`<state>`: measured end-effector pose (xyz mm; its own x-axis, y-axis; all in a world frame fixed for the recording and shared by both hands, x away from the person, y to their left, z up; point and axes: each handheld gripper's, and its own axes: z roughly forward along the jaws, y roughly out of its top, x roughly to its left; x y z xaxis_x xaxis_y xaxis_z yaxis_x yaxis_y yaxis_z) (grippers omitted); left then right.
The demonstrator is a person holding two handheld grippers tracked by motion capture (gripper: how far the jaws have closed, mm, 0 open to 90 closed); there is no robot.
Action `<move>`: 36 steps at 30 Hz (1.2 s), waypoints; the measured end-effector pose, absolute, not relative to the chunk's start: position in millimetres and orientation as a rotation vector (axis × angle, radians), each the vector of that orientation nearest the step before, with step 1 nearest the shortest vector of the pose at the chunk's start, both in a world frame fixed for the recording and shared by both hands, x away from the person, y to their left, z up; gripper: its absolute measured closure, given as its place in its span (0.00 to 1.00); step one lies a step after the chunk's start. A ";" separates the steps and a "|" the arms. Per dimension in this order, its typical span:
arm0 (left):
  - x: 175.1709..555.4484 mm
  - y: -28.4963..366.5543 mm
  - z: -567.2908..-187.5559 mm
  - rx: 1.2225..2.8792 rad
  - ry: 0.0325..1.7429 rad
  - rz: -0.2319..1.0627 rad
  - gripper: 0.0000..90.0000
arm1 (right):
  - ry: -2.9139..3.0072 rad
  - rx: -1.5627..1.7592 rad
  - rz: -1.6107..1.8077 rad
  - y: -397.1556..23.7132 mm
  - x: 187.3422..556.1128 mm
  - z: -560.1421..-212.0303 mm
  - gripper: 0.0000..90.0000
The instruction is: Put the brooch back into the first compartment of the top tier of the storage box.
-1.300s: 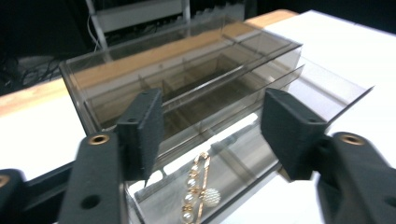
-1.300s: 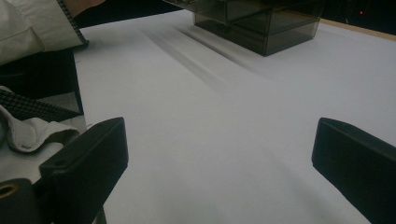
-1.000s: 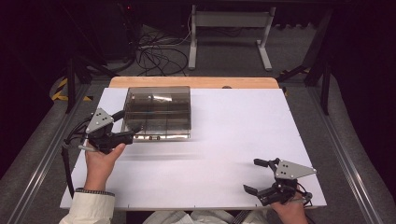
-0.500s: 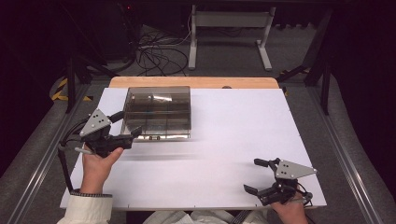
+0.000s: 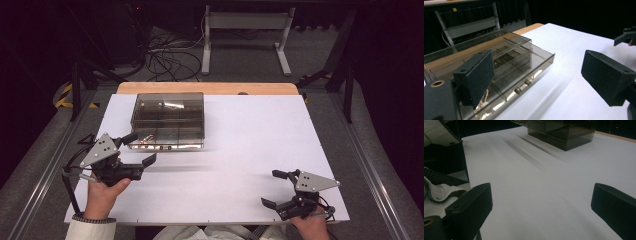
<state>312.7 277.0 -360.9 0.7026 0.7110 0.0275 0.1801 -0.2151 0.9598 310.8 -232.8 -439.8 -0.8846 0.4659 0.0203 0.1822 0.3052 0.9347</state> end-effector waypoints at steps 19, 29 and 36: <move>284.7 282.2 -402.4 1.806 0.665 0.521 0.11 | 2.324 0.586 1.603 -232.0 310.8 -440.2 0.05; 280.7 286.9 -429.4 1.832 0.690 0.533 0.11 | 2.326 0.584 1.605 -231.9 310.7 -440.2 0.05; 274.9 288.9 -442.3 1.818 0.674 0.564 0.11 | 2.328 0.584 1.605 -232.1 310.6 -440.2 0.05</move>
<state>274.9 288.9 -442.3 0.7284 0.6825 0.0595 0.1793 -0.2737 0.9449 310.6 -232.1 -440.2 -0.8874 0.4607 0.0184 0.1808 0.3111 0.9330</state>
